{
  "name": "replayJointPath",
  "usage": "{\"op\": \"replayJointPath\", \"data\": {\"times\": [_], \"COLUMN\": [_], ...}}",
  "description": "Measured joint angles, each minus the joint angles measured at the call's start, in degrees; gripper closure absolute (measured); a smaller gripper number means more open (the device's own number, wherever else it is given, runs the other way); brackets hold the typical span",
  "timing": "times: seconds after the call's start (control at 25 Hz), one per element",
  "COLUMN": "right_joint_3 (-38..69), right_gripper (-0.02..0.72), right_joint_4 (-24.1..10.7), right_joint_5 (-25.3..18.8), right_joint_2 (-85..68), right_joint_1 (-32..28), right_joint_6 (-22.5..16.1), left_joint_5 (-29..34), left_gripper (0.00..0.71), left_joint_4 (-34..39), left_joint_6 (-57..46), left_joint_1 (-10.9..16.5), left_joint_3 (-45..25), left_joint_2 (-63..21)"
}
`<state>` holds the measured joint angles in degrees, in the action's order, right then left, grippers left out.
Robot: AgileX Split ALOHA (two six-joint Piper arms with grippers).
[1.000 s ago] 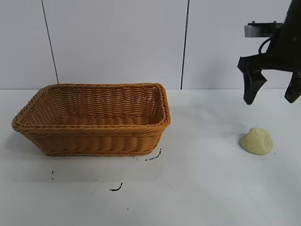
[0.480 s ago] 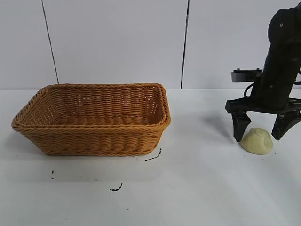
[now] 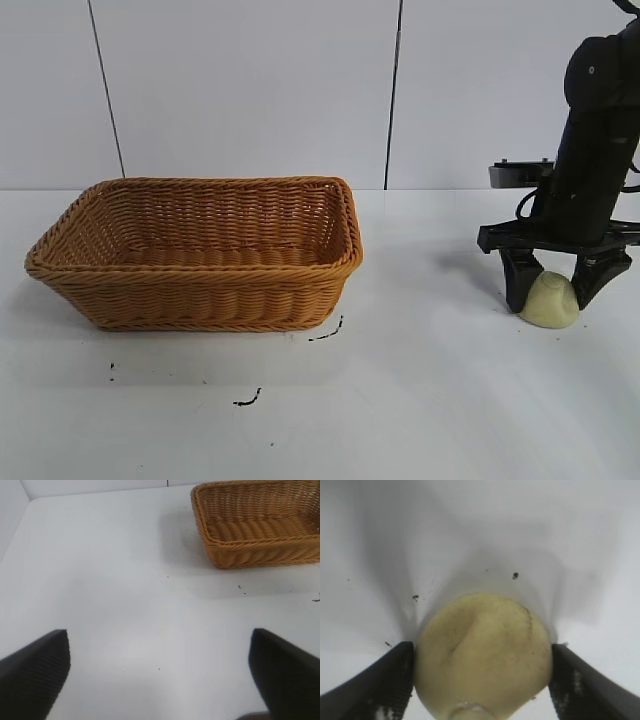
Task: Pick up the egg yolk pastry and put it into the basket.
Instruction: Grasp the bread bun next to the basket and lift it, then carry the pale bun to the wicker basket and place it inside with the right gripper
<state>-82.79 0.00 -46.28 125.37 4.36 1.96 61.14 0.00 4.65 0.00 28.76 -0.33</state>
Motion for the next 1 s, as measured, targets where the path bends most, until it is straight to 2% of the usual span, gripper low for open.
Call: {"op": "replayJointPath", "data": {"times": [0.08, 0.16, 0.64, 0.72, 1.0], "right_joint_3": [0.0, 0.0, 0.0, -0.33, -11.87], "right_gripper": [0.384, 0.413, 0.43, 0.434, 0.437], "right_joint_4": [0.0, 0.0, 0.0, 0.0, 0.0], "right_joint_5": [-0.09, -0.11, -1.05, -2.66, -14.34], "right_joint_2": [0.0, 0.0, -7.6, -10.07, -13.05], "right_joint_1": [0.0, 0.0, 0.0, 0.0, 0.0], "right_joint_6": [0.0, -0.06, -0.14, -0.14, -0.08], "left_joint_5": [0.0, 0.0, 0.0, 0.0, 0.0], "left_gripper": [0.014, 0.014, 0.014, 0.014, 0.014], "left_joint_4": [0.0, 0.0, 0.0, 0.0, 0.0], "left_joint_6": [0.0, 0.0, 0.0, 0.0, 0.0], "left_joint_1": [0.0, 0.0, 0.0, 0.0, 0.0], "left_joint_3": [0.0, 0.0, 0.0, 0.0, 0.0], "left_joint_2": [0.0, 0.0, 0.0, 0.0, 0.0]}}
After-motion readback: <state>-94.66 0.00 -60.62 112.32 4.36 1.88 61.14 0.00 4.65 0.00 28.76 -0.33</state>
